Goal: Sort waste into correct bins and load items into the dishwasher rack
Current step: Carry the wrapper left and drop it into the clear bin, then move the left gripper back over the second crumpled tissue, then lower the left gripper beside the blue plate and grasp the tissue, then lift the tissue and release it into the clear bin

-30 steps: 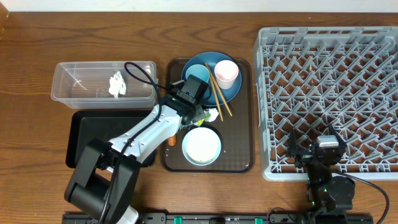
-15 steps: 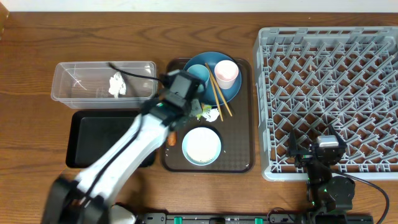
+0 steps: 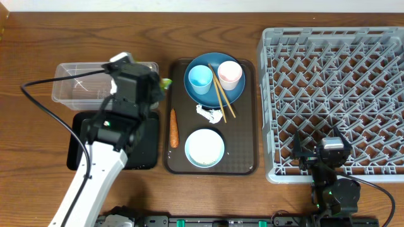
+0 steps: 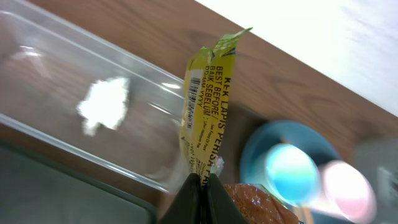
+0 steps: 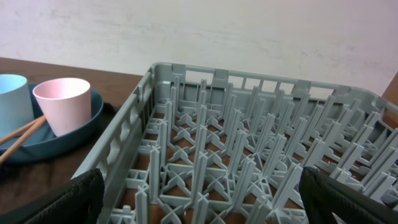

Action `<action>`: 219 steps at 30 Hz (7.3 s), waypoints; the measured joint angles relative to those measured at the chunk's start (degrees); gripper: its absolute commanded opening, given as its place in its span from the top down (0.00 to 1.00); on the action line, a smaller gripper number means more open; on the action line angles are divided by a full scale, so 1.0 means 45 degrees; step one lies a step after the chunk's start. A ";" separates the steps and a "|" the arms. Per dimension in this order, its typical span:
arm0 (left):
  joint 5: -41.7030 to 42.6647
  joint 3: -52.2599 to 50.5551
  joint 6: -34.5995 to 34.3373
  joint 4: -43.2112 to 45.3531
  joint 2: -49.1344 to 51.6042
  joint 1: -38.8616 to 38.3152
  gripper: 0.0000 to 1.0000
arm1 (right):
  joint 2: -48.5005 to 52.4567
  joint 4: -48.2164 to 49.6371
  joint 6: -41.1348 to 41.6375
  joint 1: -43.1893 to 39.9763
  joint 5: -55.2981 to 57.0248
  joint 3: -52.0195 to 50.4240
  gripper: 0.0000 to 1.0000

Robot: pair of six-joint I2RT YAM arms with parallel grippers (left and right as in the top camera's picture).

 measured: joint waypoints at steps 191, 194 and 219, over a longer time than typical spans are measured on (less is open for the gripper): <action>0.3628 -0.0019 0.3288 0.0457 0.1831 -0.2948 0.94 | 0.0000 0.0000 0.0000 -0.0005 0.0000 0.0000 0.01; 0.3405 -0.0019 0.3288 0.0044 0.1200 -0.2584 0.72 | 0.0000 0.0000 0.0000 0.0000 0.0000 0.0000 0.01; 0.5017 -0.0024 0.2900 0.1088 0.6625 -0.4095 0.44 | 0.0000 0.0000 0.0000 -0.0005 0.0000 0.0000 0.01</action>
